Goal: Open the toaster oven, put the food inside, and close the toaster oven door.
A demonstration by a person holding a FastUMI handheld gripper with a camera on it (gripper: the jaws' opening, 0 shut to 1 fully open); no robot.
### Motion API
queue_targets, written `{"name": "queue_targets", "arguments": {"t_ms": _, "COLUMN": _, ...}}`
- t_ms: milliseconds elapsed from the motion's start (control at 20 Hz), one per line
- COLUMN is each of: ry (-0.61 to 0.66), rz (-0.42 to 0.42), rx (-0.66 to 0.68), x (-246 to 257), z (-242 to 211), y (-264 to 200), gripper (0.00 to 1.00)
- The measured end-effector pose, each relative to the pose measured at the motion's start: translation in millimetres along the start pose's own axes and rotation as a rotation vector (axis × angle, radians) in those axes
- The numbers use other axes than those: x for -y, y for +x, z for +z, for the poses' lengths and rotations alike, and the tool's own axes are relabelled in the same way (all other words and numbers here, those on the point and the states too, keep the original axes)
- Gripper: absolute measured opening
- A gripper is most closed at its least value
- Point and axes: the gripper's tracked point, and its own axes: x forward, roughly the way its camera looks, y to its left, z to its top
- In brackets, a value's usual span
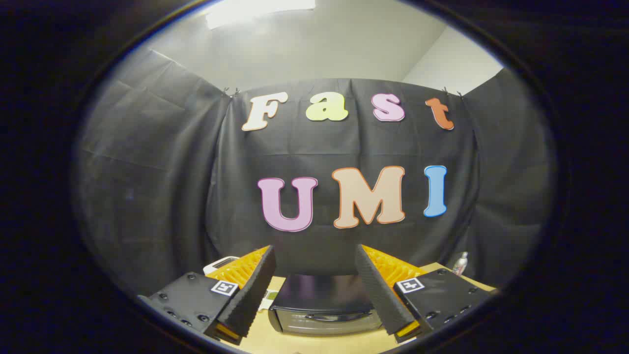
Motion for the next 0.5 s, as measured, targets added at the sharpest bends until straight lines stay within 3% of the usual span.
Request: {"name": "queue_targets", "arguments": {"t_ms": 500, "ry": -0.002, "rz": -0.015, "rx": -0.044, "x": 8.6, "z": -6.6, "y": 6.4, "gripper": 0.98}}
